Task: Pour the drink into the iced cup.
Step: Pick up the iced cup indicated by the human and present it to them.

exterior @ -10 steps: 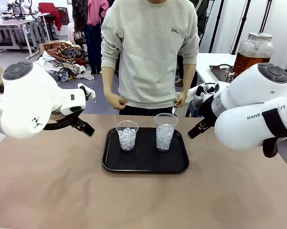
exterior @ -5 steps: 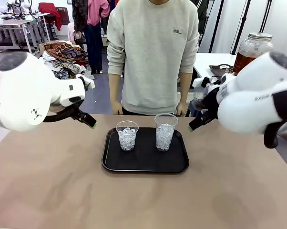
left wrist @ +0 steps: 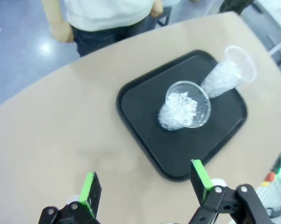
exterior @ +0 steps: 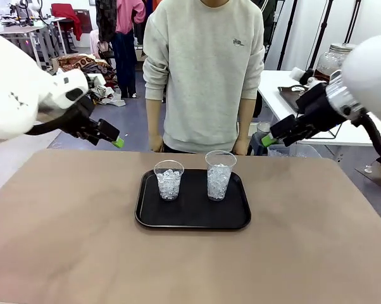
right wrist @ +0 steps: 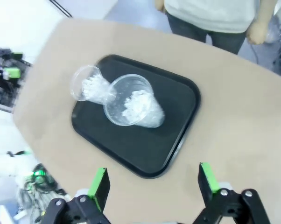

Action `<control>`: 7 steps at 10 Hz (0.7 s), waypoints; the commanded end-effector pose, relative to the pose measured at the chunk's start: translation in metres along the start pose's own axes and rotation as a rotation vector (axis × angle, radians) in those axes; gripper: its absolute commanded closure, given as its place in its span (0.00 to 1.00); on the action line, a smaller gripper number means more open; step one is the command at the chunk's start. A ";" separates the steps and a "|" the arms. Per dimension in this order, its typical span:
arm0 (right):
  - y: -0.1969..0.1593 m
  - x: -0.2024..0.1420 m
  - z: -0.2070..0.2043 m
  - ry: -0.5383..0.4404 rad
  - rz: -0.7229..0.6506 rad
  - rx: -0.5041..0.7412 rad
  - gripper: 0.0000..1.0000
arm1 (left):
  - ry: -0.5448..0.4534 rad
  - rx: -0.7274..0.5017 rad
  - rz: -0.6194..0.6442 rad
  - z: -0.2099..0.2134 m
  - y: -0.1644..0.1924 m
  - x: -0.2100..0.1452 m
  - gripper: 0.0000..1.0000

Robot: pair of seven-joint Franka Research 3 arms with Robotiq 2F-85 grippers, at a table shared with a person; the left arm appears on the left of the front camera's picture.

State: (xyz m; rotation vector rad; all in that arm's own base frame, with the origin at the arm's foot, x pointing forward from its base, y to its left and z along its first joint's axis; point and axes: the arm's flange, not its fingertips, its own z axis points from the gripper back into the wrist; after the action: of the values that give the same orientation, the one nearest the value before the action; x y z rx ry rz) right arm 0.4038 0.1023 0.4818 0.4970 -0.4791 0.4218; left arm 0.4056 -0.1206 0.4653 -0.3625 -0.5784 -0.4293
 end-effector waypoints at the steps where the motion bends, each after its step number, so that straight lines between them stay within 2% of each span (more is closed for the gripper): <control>1: -0.022 0.001 0.000 0.000 -0.068 0.105 0.00 | 0.023 -0.094 0.082 0.000 0.023 0.000 0.00; 3: -0.024 0.001 0.000 0.008 -0.068 0.128 0.00 | 0.051 -0.132 0.113 0.001 0.028 0.001 0.00; 4: -0.021 0.000 0.000 0.012 -0.027 0.097 0.00 | 0.058 -0.124 0.074 0.005 0.027 0.002 0.00; 5: -0.020 -0.005 0.005 0.009 -0.094 0.111 0.00 | 0.041 -0.110 0.119 0.006 0.022 -0.005 0.00; 7: -0.020 -0.005 0.005 0.009 -0.094 0.111 0.00 | 0.041 -0.110 0.119 0.006 0.022 -0.005 0.00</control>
State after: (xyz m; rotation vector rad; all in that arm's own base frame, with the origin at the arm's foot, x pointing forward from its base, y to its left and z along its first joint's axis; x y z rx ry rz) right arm 0.4071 0.0823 0.4743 0.5938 -0.4162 0.3633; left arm 0.4107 -0.0979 0.4643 -0.4757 -0.4808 -0.3482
